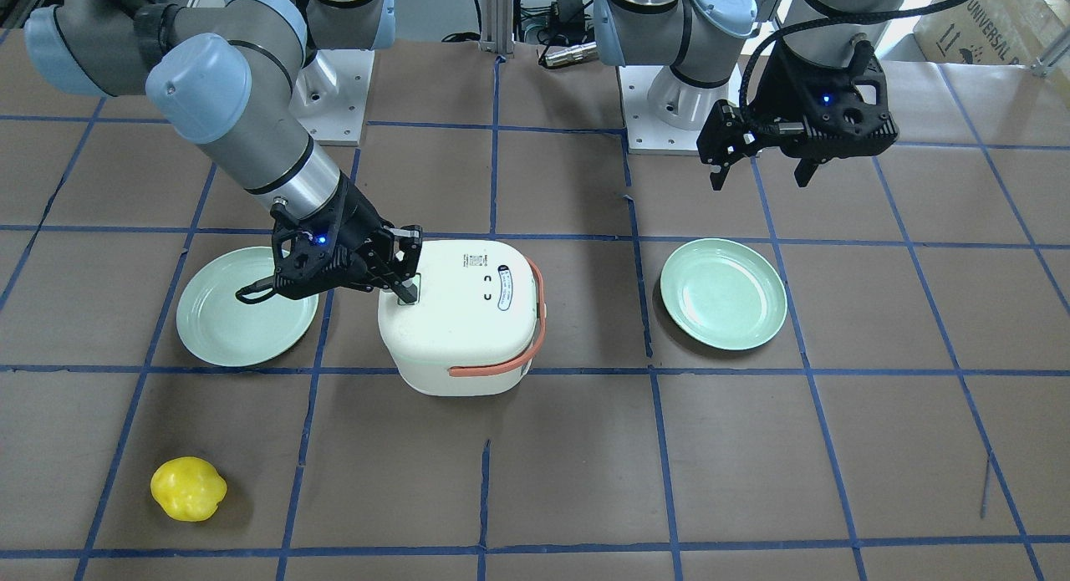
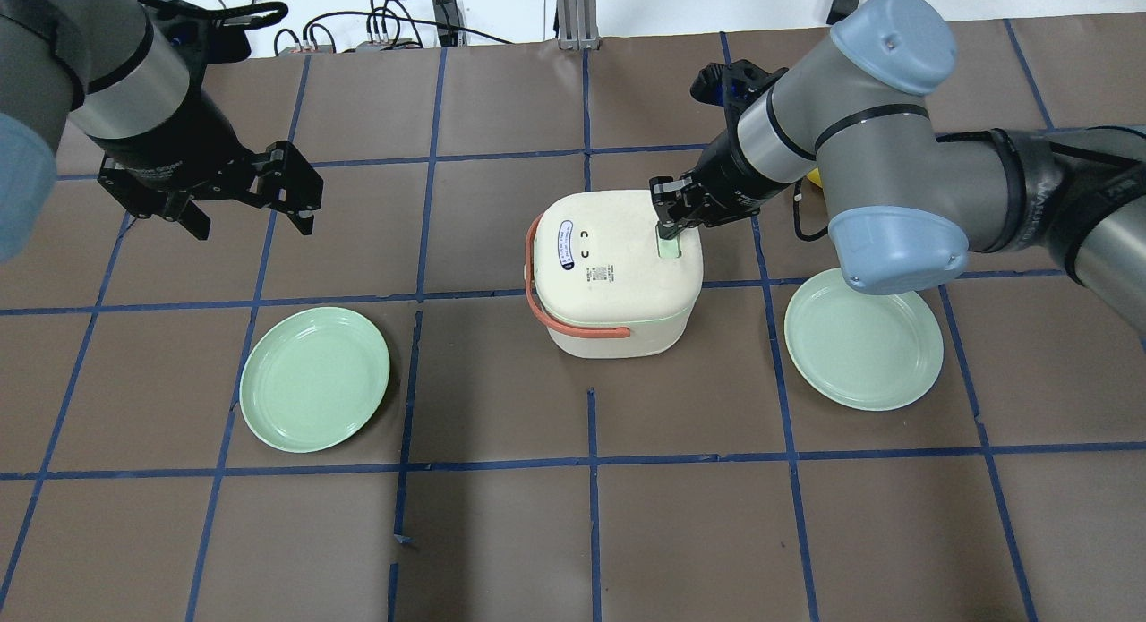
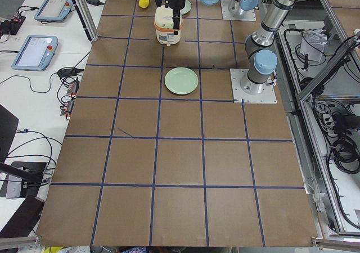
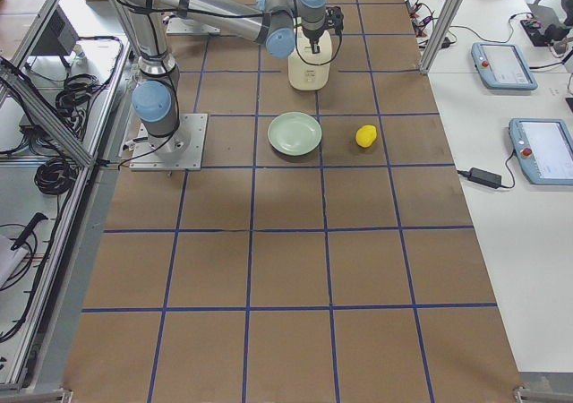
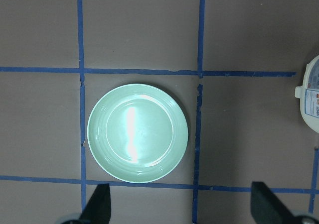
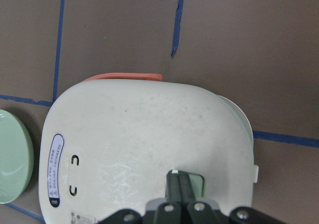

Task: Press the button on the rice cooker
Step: 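Lower the right gripper and press down on the green lid button, then lift the right gripper as the rice cooker lid pops open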

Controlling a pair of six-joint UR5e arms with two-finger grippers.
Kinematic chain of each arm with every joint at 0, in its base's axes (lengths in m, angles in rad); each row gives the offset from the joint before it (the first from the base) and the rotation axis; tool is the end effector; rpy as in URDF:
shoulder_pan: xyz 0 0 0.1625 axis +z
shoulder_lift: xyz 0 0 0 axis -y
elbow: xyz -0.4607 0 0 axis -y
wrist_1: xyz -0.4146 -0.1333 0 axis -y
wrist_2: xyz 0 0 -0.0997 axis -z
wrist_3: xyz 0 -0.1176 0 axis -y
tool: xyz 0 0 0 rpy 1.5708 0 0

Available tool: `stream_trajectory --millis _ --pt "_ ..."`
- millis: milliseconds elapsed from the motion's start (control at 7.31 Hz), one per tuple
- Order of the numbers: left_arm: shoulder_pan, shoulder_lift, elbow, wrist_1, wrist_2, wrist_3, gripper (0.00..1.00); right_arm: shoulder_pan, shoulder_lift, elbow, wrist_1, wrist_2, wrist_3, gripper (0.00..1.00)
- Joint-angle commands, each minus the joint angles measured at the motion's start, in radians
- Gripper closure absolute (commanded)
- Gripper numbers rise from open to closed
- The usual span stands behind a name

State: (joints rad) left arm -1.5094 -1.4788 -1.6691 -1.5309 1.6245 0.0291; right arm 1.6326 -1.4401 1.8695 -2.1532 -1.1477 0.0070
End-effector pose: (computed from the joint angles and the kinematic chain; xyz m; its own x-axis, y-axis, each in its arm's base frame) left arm -0.0976 -0.4828 0.5046 -0.9979 -0.0340 -0.0546 -0.0323 0.9990 -0.0320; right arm 0.2153 -0.5396 0.3559 -0.9066 -0.1119 -0.4068 -0.0547 0.9872 -0.1496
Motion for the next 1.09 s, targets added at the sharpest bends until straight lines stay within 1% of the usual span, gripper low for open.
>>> stream_trajectory --millis 0,137,274,411,684,821,958 --pt "0.000 0.000 -0.001 -0.002 0.000 0.000 0.00 0.001 -0.011 -0.009 0.012 -0.012 0.008 0.10" --pt "0.000 0.000 0.000 0.000 0.000 0.000 0.00 0.001 -0.025 -0.009 0.015 -0.021 0.008 0.00" --pt "0.000 -0.002 0.000 0.000 0.000 0.000 0.00 0.003 -0.046 -0.010 0.015 -0.093 0.010 0.00" --pt "0.000 0.000 0.000 0.000 0.000 0.000 0.00 0.003 -0.063 -0.016 0.018 -0.139 0.011 0.00" --pt "0.000 0.000 0.000 -0.002 0.000 0.000 0.00 0.001 -0.095 -0.071 0.117 -0.177 0.013 0.00" --pt "0.000 0.000 0.000 -0.002 0.000 0.000 0.00 0.000 -0.111 -0.110 0.174 -0.216 0.022 0.00" --pt "0.000 0.000 0.000 0.000 0.000 0.000 0.00 0.000 -0.115 -0.145 0.214 -0.236 0.057 0.00"
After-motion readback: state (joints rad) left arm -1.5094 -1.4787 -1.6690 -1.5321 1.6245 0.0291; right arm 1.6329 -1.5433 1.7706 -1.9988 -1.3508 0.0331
